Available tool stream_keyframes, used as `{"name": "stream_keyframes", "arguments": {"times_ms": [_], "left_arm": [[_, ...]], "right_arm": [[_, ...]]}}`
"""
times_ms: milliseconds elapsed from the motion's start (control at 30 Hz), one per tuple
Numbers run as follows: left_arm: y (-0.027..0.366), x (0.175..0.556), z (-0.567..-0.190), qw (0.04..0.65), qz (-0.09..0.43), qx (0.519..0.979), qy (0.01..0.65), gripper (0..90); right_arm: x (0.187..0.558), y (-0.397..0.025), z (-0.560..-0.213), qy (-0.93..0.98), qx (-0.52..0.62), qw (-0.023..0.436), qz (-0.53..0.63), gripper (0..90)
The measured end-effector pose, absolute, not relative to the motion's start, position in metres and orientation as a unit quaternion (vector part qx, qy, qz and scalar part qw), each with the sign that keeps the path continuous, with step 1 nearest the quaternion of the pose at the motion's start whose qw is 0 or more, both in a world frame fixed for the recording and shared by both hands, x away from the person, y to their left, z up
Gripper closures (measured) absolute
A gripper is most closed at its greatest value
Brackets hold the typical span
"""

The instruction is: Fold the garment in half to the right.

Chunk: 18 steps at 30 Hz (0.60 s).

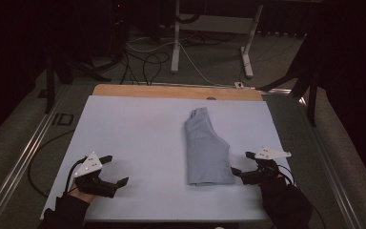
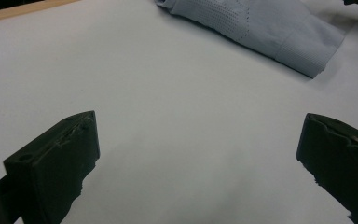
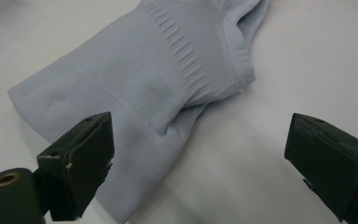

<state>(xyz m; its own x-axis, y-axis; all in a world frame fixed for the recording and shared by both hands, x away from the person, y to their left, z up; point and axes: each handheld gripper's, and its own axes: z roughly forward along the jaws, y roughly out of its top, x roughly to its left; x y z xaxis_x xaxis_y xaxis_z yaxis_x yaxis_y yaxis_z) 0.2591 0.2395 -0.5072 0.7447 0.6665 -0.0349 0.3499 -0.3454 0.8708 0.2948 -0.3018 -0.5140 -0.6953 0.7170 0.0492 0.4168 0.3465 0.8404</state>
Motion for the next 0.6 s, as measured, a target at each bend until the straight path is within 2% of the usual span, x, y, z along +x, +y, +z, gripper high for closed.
{"name": "stream_keyframes", "arguments": {"times_ms": [600], "left_arm": [[0.239,0.260,-0.512,0.470,0.165,0.809,0.312,0.4]], "right_arm": [[0.286,-0.290,-0.526,0.812,0.345,0.176,0.436,8.3]]}}
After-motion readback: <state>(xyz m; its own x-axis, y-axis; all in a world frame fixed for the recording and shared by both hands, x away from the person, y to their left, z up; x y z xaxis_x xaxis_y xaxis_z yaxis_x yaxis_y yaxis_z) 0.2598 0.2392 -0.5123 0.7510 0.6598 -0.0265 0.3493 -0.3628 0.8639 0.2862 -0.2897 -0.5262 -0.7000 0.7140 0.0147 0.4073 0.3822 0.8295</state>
